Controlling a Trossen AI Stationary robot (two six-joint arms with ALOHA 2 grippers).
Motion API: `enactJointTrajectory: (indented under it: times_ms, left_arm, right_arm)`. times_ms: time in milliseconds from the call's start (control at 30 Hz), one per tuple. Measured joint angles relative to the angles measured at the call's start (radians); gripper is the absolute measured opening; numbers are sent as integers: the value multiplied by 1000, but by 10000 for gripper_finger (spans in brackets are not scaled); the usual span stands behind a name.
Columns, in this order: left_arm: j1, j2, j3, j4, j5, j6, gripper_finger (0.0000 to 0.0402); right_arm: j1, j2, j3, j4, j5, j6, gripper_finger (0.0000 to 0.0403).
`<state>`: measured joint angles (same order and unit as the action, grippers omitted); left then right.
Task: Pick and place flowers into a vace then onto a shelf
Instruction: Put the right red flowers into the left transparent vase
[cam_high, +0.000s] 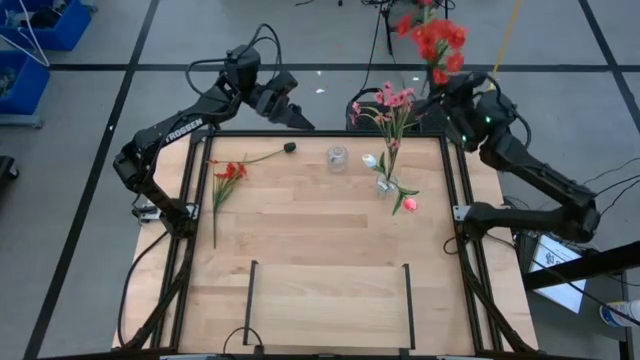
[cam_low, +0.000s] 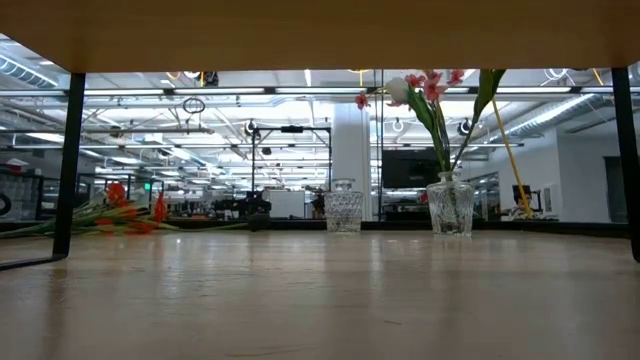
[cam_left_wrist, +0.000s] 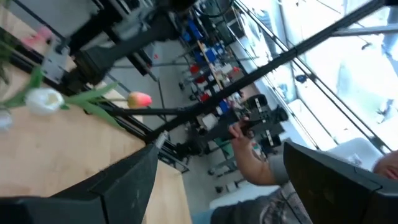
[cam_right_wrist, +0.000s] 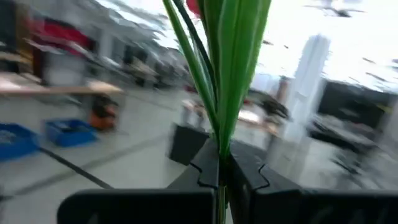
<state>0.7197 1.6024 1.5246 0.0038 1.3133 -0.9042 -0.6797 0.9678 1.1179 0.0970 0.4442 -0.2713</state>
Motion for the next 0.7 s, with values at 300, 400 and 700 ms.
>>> enactJointTrajectory:
  times_ms: [300, 400, 700]
  left_arm:
    - [0, 0, 0, 1, -94, 38, 351]
    - [0, 0, 0, 0, -141, 38, 351]
    - [-1, 0, 0, -1, -222, 46, 351]
  right_arm:
    - [-302, 128, -1, 82, -249, 38, 0]
    - [-403, 194, -3, 111, -353, 70, 0]
    - [-632, 393, 10, 334, -574, 114, 0]
